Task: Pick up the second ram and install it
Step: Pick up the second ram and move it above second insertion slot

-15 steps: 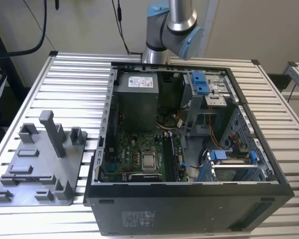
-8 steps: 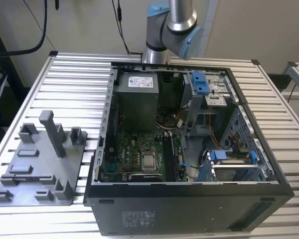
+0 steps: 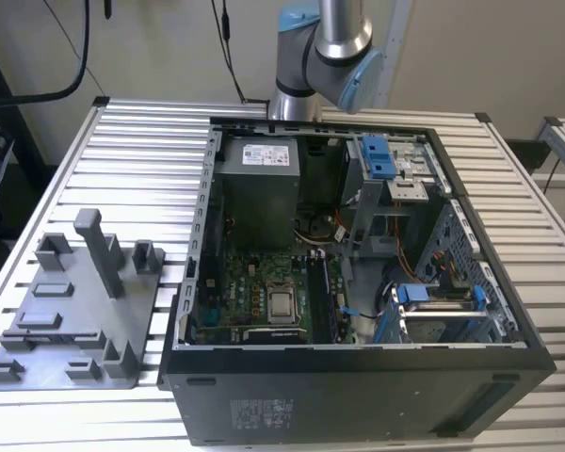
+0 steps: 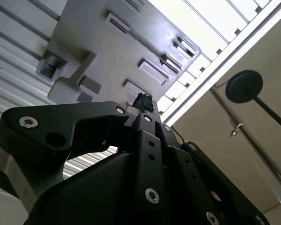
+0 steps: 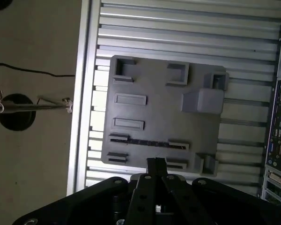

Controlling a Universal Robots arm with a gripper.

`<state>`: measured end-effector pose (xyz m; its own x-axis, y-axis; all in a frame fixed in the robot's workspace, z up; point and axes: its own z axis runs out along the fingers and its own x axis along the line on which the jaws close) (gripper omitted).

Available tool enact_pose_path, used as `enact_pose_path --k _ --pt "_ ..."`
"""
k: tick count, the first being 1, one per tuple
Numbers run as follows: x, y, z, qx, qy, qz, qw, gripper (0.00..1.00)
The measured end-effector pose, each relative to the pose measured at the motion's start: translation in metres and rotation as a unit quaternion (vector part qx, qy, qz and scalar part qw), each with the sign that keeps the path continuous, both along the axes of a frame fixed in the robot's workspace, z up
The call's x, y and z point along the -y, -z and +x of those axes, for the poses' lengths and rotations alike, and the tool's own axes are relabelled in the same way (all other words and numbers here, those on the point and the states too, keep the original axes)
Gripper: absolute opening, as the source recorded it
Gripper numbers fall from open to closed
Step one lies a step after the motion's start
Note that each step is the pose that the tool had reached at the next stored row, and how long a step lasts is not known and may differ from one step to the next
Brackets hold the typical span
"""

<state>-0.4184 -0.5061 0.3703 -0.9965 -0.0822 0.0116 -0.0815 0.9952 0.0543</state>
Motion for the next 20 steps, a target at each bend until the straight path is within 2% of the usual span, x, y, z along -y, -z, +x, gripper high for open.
enact_pose_path --k 8,11,15,20 --pt "-0.0002 0.0000 0.0001 0.0000 -0.011 0.0000 0.9999 0.11" --pt "-0.0005 0.0000 0.0000 0.0000 -0.034 0.0000 0.9994 0.11" --pt "-0.0010 0.0000 0.0000 0.0000 -0.068 0.0000 0.9977 0.11" --pt "-0.0017 0.0000 0.0000 0.0000 -0.103 0.0000 0.9946 0.11"
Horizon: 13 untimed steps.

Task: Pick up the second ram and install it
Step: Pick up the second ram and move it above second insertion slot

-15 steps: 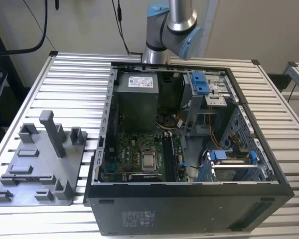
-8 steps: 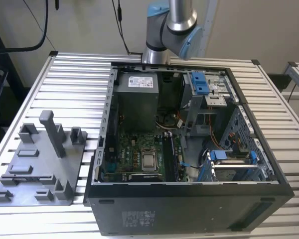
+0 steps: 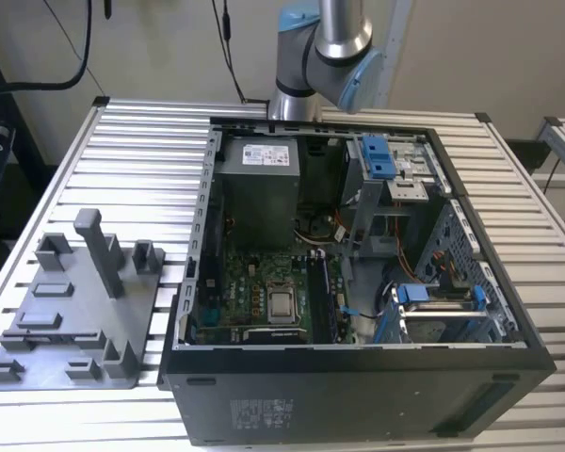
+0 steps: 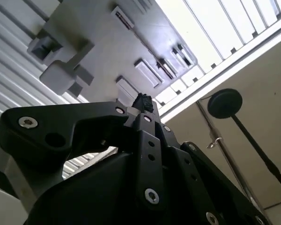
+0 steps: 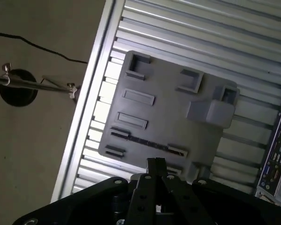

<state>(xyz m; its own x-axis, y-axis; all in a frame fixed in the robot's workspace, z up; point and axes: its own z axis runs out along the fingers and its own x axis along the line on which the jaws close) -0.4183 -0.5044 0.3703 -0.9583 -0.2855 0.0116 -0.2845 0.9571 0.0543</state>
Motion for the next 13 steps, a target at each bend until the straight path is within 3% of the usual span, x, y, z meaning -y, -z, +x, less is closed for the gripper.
enact_pose_path --k 6,13 --pt "-0.0007 0.0001 0.0000 0.0001 -0.037 0.0001 0.9993 0.11" --pt "-0.0016 0.0000 0.0000 0.0000 -0.071 0.0000 0.9975 0.11"
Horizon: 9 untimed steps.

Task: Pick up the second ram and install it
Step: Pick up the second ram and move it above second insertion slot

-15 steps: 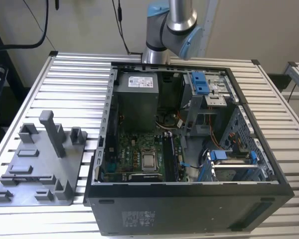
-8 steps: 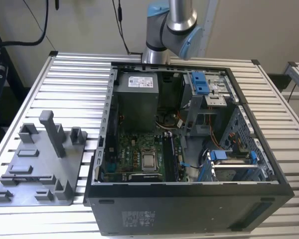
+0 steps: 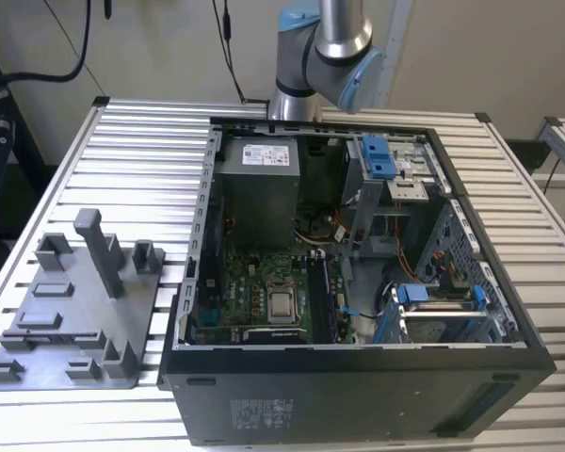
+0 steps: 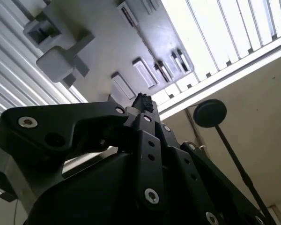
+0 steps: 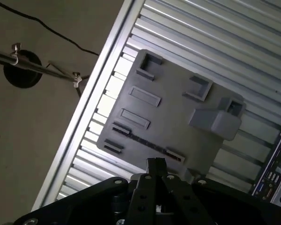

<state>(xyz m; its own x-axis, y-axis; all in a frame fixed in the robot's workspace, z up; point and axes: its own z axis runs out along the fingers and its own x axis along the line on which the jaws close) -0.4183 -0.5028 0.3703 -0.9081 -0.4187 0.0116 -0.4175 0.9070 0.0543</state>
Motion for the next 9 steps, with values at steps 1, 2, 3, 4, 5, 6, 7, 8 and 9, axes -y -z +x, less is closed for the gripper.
enact_pose_path --k 1,2,3,4,5,6,7,8,9 --pt "-0.0001 0.0000 0.0000 0.0000 -0.005 0.0000 1.0000 0.11" --pt "-0.0002 0.0000 0.0000 0.0000 -0.010 0.0000 1.0000 0.11" --pt "-0.0005 -0.0001 0.0000 0.0000 -0.014 0.0000 0.9999 0.11" --pt "-0.0007 0.0000 0.0000 0.0000 -0.018 0.0000 0.9998 0.11" --pt "-0.0008 0.0000 0.0000 0.0000 -0.022 0.0000 0.9998 0.11" --pt "-0.0009 0.0000 0.0000 0.0000 -0.026 0.0000 0.9997 0.11" --pt "-0.0010 0.0000 0.0000 0.0000 -0.030 0.0000 0.9996 0.11" --pt "-0.0011 0.0000 0.0000 0.0000 -0.034 0.0000 0.9994 0.11" --pt "-0.0011 0.0000 0.0000 0.0000 -0.037 0.0000 0.9993 0.11"
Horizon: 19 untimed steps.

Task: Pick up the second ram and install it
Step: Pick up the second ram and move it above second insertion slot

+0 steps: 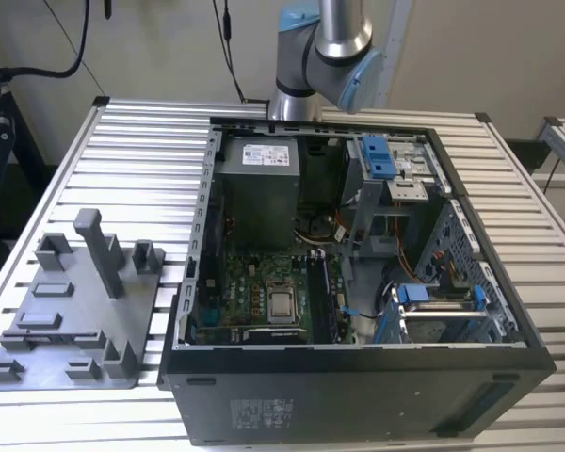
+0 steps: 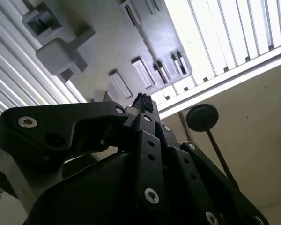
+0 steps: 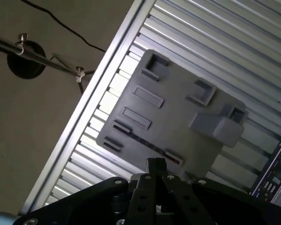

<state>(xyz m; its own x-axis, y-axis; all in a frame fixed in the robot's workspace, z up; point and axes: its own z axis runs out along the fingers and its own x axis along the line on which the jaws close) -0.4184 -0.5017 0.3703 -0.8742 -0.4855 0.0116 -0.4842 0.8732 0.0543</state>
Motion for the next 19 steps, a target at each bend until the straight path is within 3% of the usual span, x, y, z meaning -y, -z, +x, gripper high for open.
enact_pose_path --k 9,14,16,19 --pt "-0.0013 0.0000 0.0000 0.0000 -0.031 0.0000 0.9995 0.11" --pt "-0.0017 0.0001 0.0000 0.0000 -0.064 0.0000 0.9979 0.11" --pt "-0.0023 0.0001 -0.0001 0.0017 -0.075 -0.0002 0.9972 0.11" --pt "-0.0023 0.0003 0.0001 0.0027 -0.076 -0.0002 0.9971 0.11"
